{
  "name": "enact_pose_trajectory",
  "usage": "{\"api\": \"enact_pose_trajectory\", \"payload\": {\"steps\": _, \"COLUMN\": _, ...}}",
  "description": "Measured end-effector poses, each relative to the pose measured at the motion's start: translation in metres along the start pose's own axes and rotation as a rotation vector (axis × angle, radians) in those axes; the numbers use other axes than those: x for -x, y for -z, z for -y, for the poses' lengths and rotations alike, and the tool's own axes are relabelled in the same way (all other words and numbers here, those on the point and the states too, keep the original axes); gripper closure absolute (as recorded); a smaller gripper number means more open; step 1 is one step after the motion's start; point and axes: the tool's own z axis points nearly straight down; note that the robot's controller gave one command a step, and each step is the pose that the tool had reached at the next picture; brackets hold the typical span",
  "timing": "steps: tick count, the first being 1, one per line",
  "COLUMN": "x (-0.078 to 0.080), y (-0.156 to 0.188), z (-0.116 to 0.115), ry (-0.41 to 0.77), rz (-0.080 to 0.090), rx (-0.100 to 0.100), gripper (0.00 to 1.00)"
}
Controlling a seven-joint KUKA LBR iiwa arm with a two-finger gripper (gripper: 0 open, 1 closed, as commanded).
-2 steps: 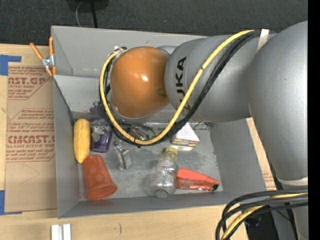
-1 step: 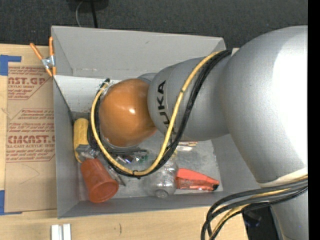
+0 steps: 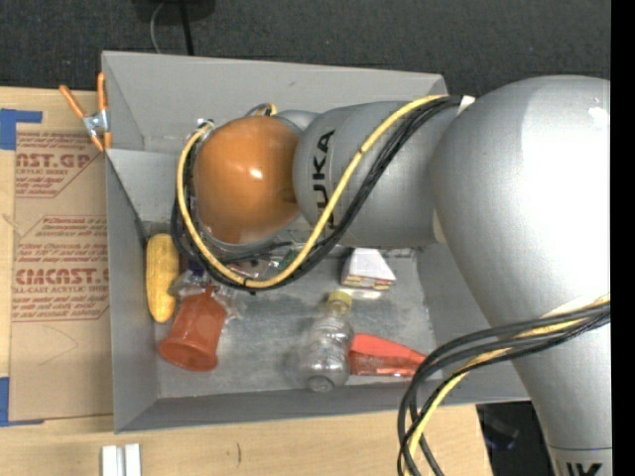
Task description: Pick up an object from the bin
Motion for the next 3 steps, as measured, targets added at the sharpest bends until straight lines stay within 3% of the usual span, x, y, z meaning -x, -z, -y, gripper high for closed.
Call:
{"api": "enact_pose_trajectory", "payload": {"steps": 2, "x": 0.000, "y": 0.005, "z": -0.001, "ry": -0.001, "rz": 0.002, "rx": 0.000, "gripper": 1.00}}
{"api": "enact_pose_trajectory", "payload": {"steps": 3, "x": -0.001, "y": 0.027, "z": -0.001, "ry": -0.002, "rz": 0.002, "rx": -0.001, "gripper": 1.00}}
